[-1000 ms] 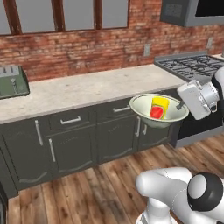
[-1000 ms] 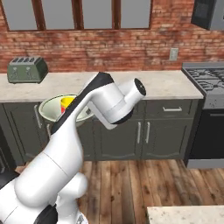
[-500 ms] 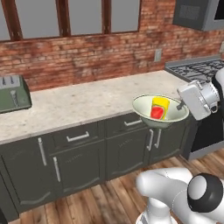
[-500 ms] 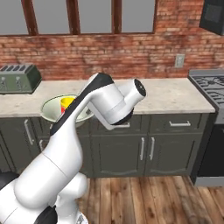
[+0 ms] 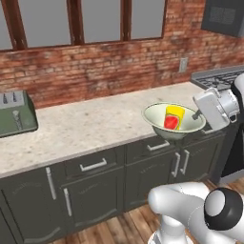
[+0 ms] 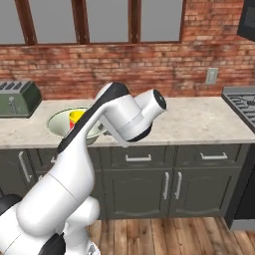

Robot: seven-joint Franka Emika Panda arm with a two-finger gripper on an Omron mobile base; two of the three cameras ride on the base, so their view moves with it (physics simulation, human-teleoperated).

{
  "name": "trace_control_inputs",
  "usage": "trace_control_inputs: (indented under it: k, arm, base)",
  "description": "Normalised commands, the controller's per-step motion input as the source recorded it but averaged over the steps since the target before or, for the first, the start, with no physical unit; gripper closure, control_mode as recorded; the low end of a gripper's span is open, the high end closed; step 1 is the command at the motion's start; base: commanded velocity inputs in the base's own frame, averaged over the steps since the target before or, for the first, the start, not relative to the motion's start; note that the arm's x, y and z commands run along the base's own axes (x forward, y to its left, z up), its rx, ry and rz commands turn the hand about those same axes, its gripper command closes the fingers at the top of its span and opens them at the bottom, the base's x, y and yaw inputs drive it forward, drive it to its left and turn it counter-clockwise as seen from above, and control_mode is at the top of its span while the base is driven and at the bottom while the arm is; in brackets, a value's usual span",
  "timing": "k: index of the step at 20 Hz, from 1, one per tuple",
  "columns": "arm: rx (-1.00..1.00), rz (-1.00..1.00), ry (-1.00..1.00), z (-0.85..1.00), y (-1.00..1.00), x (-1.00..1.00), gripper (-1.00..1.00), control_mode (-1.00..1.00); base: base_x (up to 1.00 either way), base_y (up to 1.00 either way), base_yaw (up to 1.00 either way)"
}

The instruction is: Place the cup inside the bowl on the dining table and move the bowl to any counter.

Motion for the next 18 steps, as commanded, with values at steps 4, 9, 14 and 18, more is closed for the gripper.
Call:
trace_control_inputs:
  k: [4,9,14,18]
  arm:
    - [0.0,0.0,0.0,0.0,0.0,0.0,1.0,1.0]
    - [0.0,0.0,0.0,0.0,0.0,0.0,1.0,1.0]
    - [0.0,0.0,0.0,0.0,0.0,0.0,1.0,1.0]
    - [0.0,0.0,0.0,0.0,0.0,0.0,1.0,1.0]
  base:
    - [0.58,0.28,0.0]
    - [0.58,0.15,0.0]
    - [0.68,0.08,0.0]
    - [0.58,0.11,0.0]
